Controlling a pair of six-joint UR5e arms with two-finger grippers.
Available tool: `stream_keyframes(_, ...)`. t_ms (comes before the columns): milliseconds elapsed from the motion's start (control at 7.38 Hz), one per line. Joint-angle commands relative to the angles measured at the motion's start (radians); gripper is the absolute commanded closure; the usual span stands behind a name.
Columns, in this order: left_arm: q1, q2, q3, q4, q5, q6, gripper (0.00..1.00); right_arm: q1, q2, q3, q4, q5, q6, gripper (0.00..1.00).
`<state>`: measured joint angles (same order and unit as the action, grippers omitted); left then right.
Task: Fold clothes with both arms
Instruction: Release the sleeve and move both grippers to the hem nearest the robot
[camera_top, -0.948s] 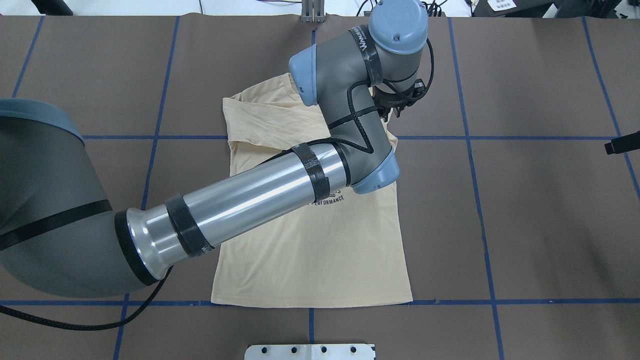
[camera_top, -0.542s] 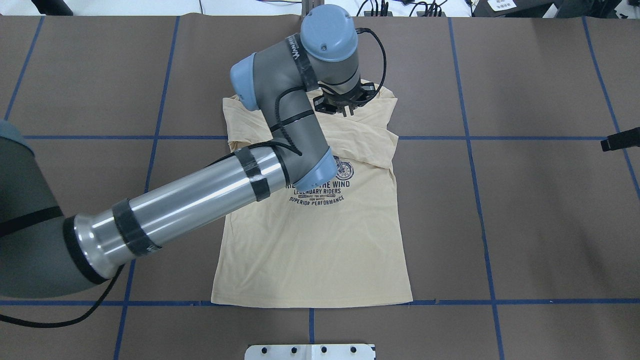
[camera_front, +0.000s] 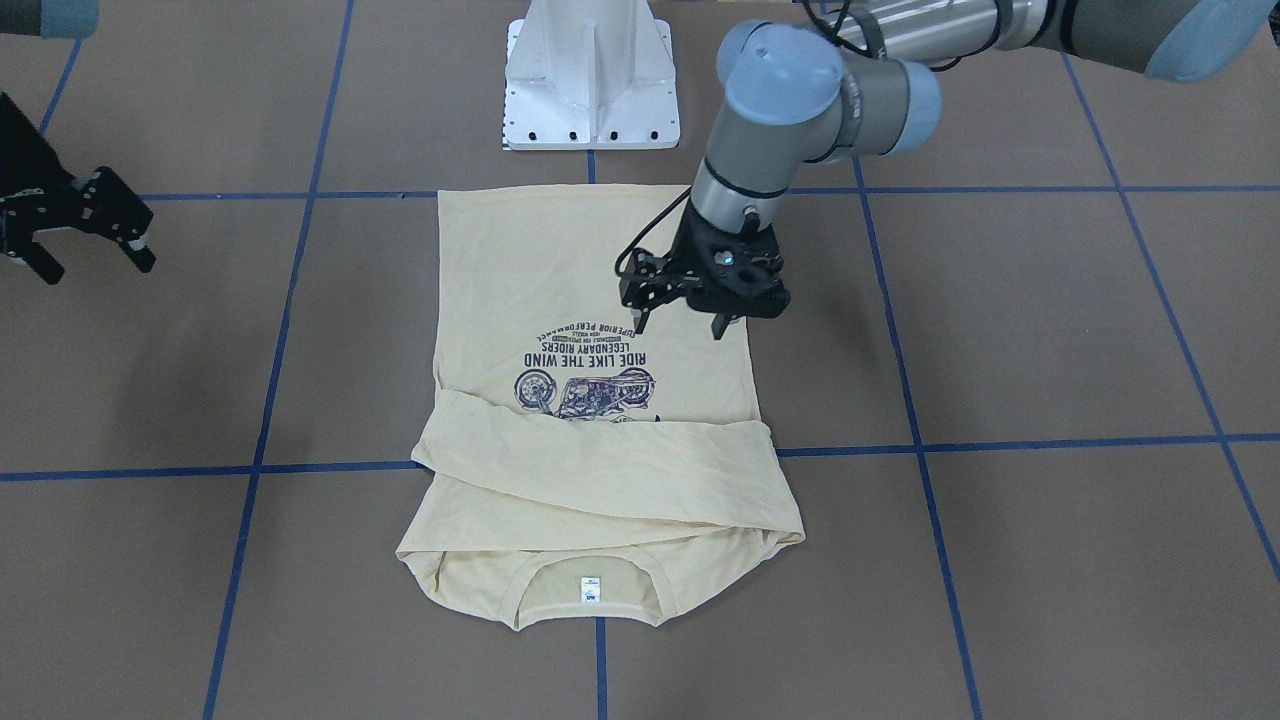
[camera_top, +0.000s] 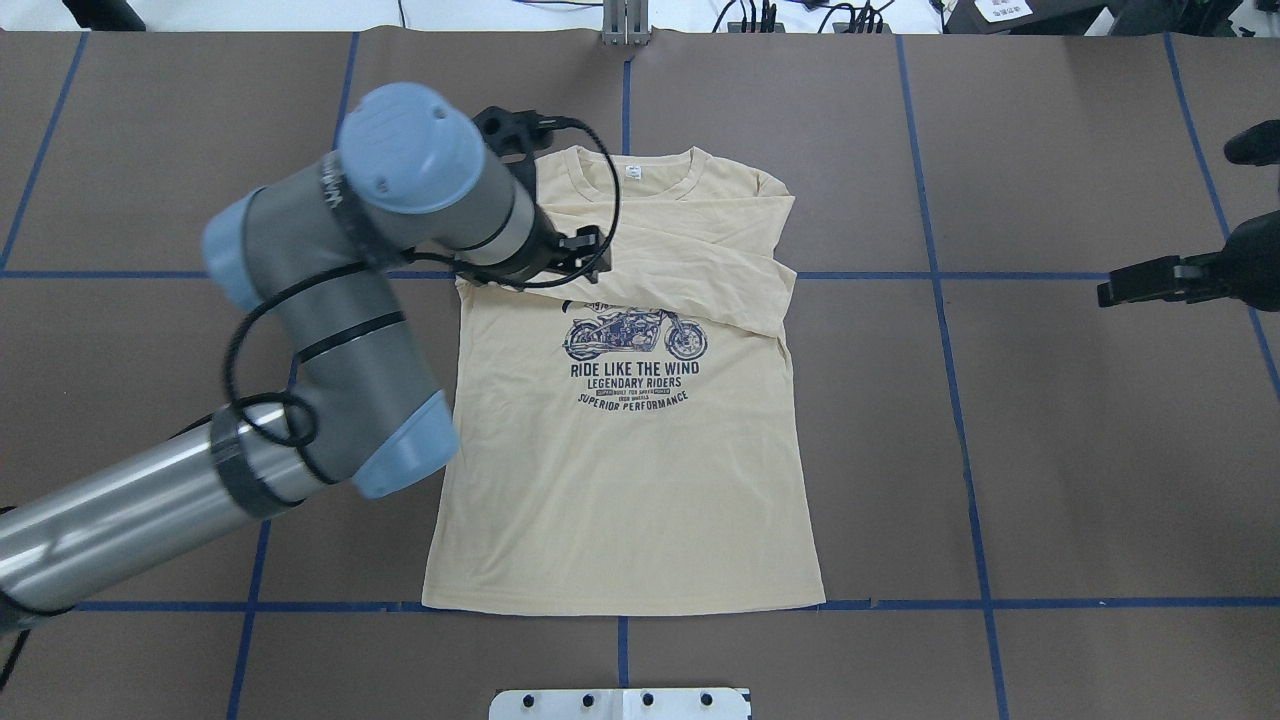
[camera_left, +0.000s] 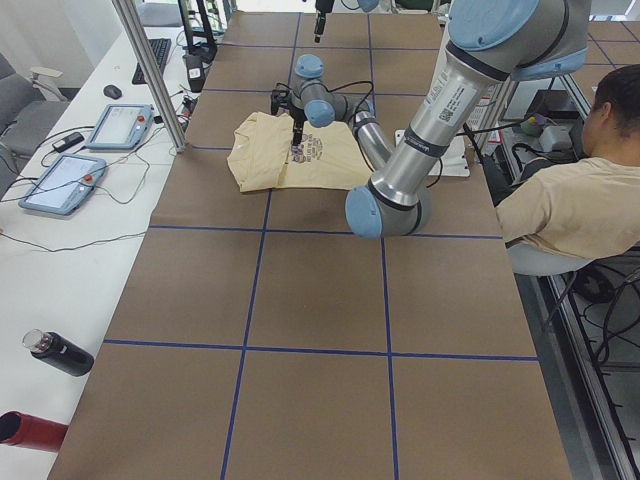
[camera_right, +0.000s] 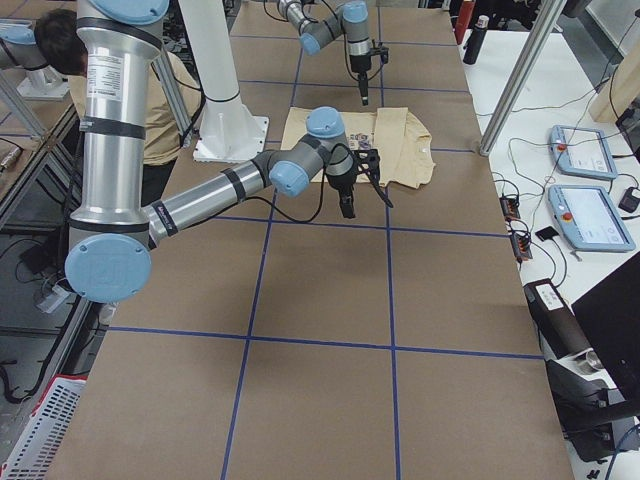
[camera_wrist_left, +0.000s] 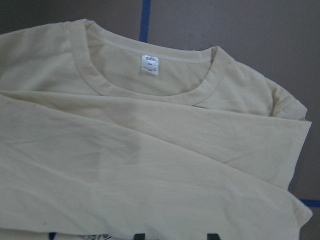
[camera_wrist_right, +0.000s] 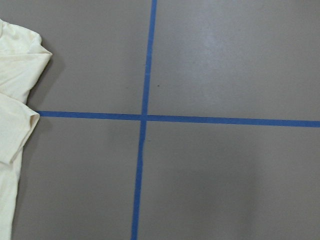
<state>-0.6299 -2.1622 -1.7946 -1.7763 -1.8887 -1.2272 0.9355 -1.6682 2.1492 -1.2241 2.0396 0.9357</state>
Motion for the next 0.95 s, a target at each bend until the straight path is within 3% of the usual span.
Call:
stream_keyframes(0, 0.089, 0.183, -0.222, 0.005, 0.067, 0.002, 0.0, -0.252, -0.004, 0.115, -0.009, -0.172, 0.26, 0.0)
stream_keyframes(135, 0.167, 0.206, -0.229, 0.001, 0.17, -0.012, 0.0, -0.393, -0.004, 0.13, -0.015, -0.305, 0.364, 0.0)
stream_keyframes(406, 0.257, 0.273, -0.262, -0.005, 0.18, -0.099, 0.0, -0.64, 0.013, 0.191, -0.171, -0.54, 0.53, 0.0)
stream_keyframes(677, 0.37, 0.33, -0.272, -0.023, 0.282, -0.188, 0.0, -0.762, 0.018, 0.202, -0.193, -0.642, 0.603, 0.0)
stream_keyframes(813, 0.404, 0.34, -0.263, -0.025, 0.289, -0.222, 0.08, -0.777, 0.018, 0.202, -0.193, -0.647, 0.614, 0.0)
